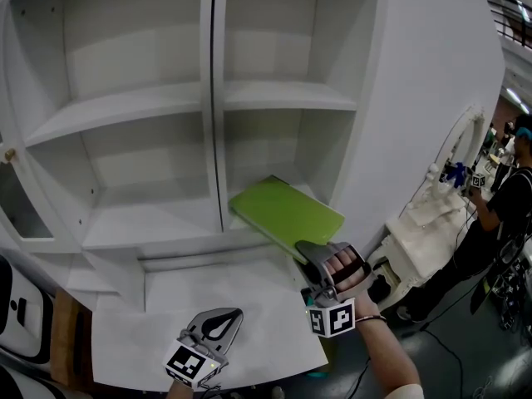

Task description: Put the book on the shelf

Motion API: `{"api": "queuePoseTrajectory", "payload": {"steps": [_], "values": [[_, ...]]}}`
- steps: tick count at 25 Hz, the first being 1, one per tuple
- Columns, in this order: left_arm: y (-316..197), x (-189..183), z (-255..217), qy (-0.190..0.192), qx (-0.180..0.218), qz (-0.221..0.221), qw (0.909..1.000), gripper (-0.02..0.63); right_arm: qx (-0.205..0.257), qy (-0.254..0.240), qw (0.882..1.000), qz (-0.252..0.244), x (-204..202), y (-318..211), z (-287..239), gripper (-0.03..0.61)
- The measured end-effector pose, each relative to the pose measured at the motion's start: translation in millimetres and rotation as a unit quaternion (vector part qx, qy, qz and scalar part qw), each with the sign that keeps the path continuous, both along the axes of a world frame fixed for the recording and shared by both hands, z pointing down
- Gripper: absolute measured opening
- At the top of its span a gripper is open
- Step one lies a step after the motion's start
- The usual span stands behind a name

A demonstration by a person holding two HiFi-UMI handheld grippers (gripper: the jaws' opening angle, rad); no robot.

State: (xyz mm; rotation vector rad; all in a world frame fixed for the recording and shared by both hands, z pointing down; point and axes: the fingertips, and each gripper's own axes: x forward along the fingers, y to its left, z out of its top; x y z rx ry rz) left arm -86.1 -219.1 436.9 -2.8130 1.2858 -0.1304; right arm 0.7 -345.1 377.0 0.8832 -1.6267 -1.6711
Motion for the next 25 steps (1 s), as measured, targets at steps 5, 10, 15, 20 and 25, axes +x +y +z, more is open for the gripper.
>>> {"api": "queuePoseTrajectory", "payload": {"steps": [5, 10, 15, 20, 25], "values": [[-4, -4, 1, 0.002, -0.002, -0.001, 1.0000, 0.009, -0.003, -0.002, 1.000, 0.003, -7, -15, 3, 0.150], [-9, -8, 3, 0.011, -0.005, -0.002, 0.9999, 0.009, -0.009, 0.000, 1.000, -0.001, -18, -27, 7, 0.150], [-12, -12, 6, 0.010, -0.007, -0.003, 0.9999, 0.009, -0.011, 0.001, 1.000, -0.005, -28, -36, 9, 0.150], [-14, -17, 8, 0.011, -0.010, -0.009, 0.9999, 0.009, -0.012, 0.003, 1.000, -0.005, -33, -44, 11, 0.150], [-16, -18, 7, 0.006, -0.006, -0.009, 0.9999, 0.009, -0.014, 0.006, 1.000, -0.008, -38, -50, 11, 0.150]]}}
